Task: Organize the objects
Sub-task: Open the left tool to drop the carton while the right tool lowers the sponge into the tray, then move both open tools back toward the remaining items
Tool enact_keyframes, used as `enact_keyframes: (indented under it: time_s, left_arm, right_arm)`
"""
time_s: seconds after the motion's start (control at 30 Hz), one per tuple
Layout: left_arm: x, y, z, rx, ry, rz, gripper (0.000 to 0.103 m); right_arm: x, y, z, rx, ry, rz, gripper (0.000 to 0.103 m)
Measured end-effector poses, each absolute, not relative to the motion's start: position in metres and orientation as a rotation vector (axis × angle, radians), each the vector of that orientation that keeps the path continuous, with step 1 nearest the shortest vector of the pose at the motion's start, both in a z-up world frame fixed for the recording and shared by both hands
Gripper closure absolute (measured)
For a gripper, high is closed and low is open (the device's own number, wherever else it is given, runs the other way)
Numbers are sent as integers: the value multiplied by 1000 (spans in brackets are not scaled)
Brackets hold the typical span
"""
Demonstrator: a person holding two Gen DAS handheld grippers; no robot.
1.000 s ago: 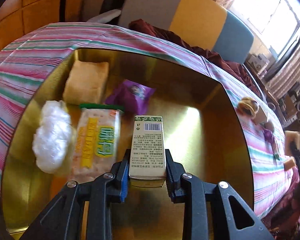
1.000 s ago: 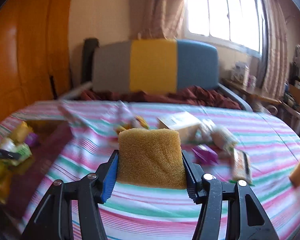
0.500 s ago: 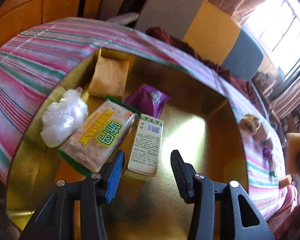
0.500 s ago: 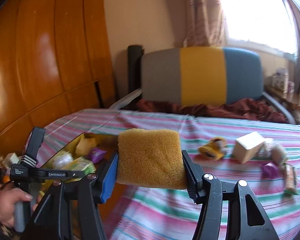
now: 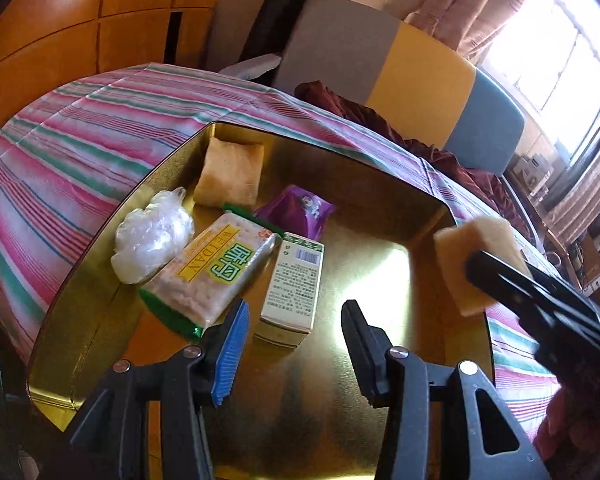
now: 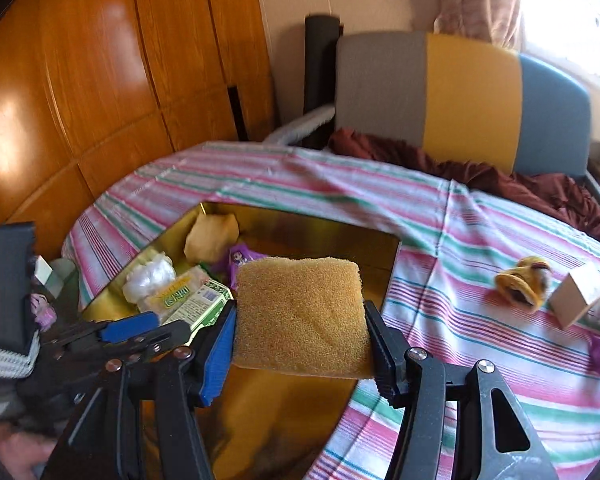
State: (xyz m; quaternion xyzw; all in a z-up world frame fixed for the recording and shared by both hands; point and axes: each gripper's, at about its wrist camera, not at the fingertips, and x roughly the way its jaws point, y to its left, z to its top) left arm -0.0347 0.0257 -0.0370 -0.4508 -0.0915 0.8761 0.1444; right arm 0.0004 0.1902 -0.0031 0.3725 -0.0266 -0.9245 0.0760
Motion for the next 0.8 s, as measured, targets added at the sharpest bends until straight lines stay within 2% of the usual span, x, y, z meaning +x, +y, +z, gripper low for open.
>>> enact_keyframes:
  time_s: [0.5, 0.63, 0.8]
  left_arm:
    - [-34, 22, -38, -1297, -290, 2536, 55]
    - [-34, 23, -39, -1301, -297, 2528, 55]
    - [-33, 23, -37, -1288, -297, 2531, 55]
  right_arm:
    - [-106, 165, -30, 1383, 153, -2640, 42]
    - [-119, 158, -36, 1396, 163, -2629, 40]
    - [-114, 162, -29, 1341, 84, -2681, 31]
